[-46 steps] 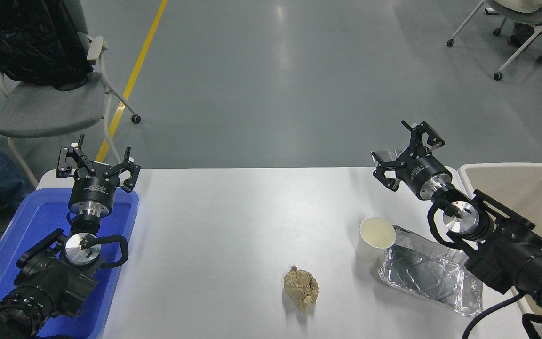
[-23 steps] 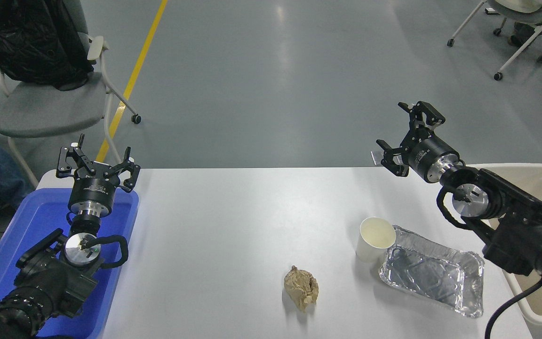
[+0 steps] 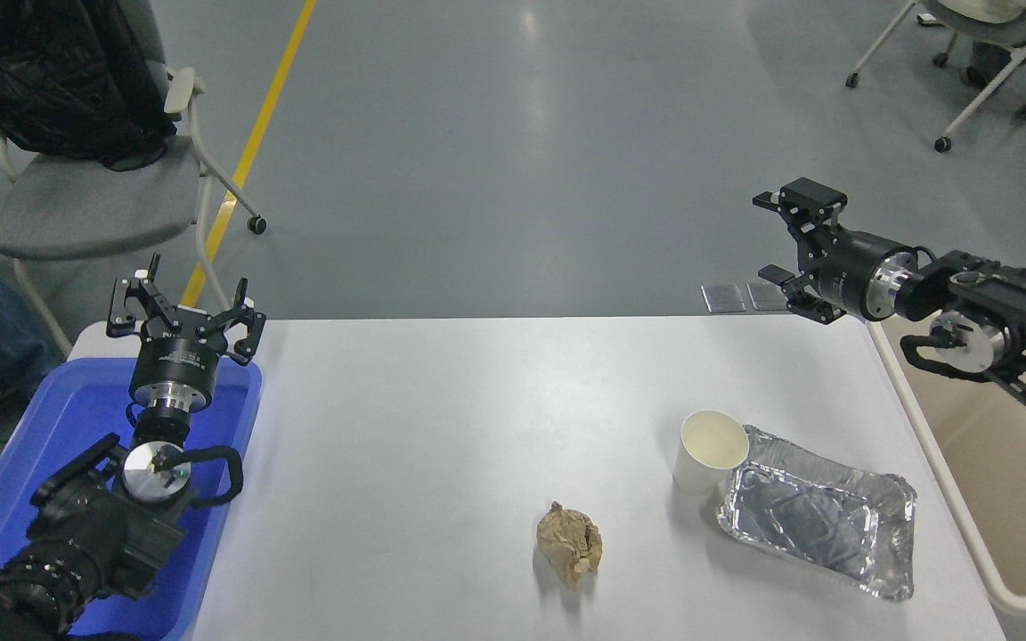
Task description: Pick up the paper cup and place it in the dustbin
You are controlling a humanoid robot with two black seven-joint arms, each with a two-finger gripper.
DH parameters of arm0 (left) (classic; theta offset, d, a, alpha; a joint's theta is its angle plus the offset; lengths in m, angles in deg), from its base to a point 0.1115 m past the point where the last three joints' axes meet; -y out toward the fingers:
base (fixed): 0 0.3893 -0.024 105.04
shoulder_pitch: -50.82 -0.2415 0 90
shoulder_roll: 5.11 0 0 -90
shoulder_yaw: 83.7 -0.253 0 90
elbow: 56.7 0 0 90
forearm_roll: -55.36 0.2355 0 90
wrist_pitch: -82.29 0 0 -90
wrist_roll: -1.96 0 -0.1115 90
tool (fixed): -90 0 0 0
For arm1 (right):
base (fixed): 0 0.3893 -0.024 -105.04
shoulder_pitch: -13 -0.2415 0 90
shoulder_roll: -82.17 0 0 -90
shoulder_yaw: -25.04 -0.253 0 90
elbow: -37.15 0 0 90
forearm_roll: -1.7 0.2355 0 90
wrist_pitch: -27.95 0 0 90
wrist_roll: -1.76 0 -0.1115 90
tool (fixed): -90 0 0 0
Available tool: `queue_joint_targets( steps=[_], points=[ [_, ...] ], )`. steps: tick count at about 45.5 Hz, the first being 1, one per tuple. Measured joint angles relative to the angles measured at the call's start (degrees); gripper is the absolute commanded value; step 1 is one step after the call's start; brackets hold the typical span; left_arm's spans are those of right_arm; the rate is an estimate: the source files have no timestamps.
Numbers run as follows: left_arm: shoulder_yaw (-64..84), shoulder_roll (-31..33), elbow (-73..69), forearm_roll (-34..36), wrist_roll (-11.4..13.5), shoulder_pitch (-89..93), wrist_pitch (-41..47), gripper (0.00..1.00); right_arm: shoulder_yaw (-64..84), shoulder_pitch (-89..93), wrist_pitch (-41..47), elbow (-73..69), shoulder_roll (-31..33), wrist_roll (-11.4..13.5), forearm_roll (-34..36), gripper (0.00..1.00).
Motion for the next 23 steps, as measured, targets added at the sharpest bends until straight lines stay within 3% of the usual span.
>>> queue_joint_targets(
  steps=[23],
  points=[
    [0.0,0.0,0.0,0.0,0.0,0.0,0.0,0.99,29.2,-22.6,0.4,-12.3,4.1,-0.3,-9.2,1.0]
  ],
)
